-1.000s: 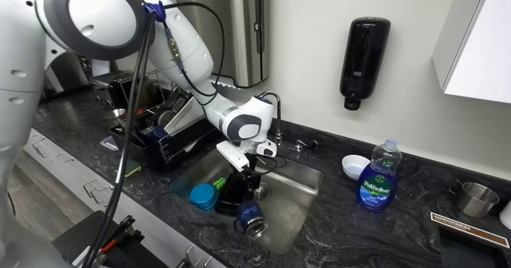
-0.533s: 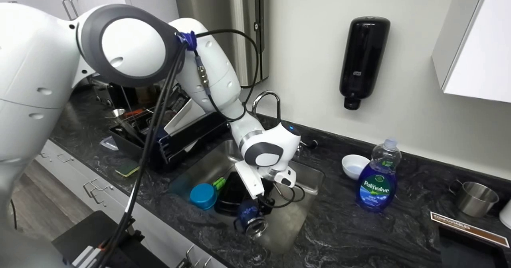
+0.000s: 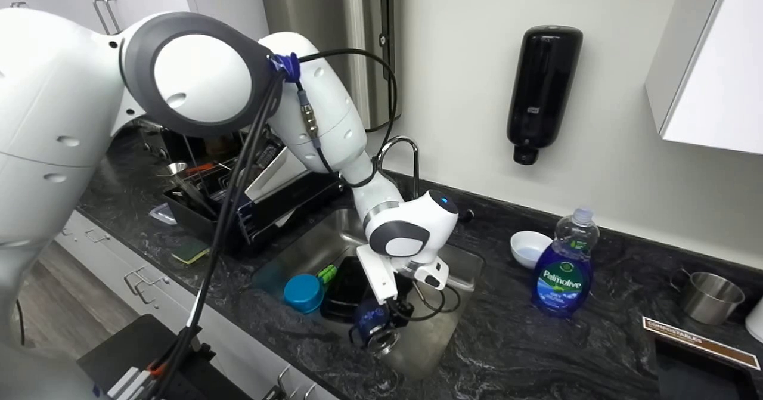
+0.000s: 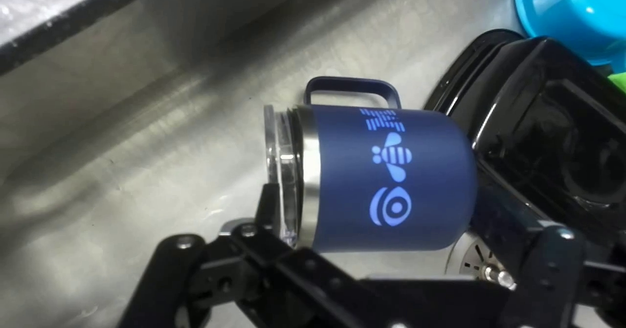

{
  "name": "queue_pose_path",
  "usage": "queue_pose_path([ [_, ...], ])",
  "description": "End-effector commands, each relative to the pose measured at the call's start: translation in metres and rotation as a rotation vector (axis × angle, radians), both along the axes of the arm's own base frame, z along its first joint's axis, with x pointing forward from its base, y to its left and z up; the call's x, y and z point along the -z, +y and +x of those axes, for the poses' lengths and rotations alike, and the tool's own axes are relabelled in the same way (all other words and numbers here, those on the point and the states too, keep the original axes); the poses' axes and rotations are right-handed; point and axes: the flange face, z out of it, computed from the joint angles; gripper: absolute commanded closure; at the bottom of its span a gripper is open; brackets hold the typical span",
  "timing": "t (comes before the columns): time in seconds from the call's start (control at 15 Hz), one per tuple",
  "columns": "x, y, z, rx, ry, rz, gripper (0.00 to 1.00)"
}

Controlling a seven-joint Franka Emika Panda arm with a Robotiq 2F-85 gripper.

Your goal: Take the lid off of the blue cup in the sink and place it on the edge outside of the sink

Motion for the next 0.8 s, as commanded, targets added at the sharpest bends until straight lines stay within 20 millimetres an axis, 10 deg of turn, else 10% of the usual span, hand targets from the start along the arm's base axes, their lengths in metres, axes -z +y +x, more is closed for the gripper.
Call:
queue_pose_path([
  [0.0, 0.007, -0.008, -0.005, 0.046, -0.004, 0.036, 0.0],
  [0.73, 0.04, -0.038, -0.023, 0.139, -0.01, 0.099, 0.0],
])
